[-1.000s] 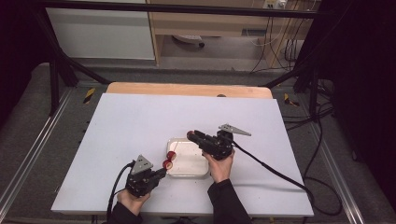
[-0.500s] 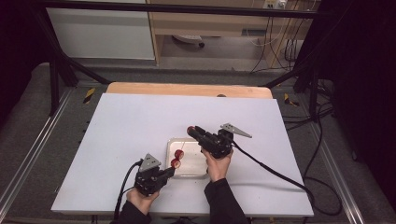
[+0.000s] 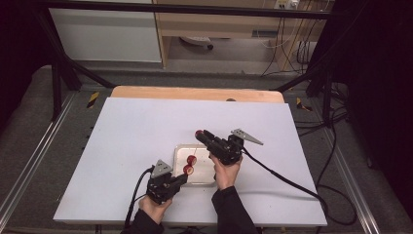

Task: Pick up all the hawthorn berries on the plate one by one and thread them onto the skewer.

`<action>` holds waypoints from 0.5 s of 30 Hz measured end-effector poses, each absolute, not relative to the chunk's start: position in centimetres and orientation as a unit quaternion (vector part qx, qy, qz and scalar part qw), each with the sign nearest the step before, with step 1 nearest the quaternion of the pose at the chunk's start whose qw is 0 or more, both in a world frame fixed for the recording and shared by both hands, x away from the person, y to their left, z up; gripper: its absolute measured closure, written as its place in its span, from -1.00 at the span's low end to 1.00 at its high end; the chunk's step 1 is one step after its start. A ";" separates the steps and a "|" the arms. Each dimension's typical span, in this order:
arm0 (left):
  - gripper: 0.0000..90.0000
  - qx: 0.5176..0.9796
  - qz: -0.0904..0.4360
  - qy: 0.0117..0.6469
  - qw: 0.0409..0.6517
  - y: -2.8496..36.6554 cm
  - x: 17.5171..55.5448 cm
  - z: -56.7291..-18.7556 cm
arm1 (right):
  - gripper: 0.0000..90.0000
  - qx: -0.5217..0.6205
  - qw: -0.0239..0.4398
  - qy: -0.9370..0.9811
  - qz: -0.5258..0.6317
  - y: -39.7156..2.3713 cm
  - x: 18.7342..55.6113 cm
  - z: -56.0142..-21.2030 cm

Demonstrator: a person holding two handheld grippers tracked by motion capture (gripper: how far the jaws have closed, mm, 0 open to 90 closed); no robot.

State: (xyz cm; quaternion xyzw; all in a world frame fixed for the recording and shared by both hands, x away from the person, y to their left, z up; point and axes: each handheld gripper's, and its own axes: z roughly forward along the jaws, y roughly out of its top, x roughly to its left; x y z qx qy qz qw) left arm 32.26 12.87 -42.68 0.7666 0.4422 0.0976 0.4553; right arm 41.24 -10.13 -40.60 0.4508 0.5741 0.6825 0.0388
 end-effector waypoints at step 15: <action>0.95 0.762 0.094 0.447 0.460 12.6 32.6 -42.5 | 0.39 0.448 0.040 0.575 0.683 -10.1 41.1 -40.7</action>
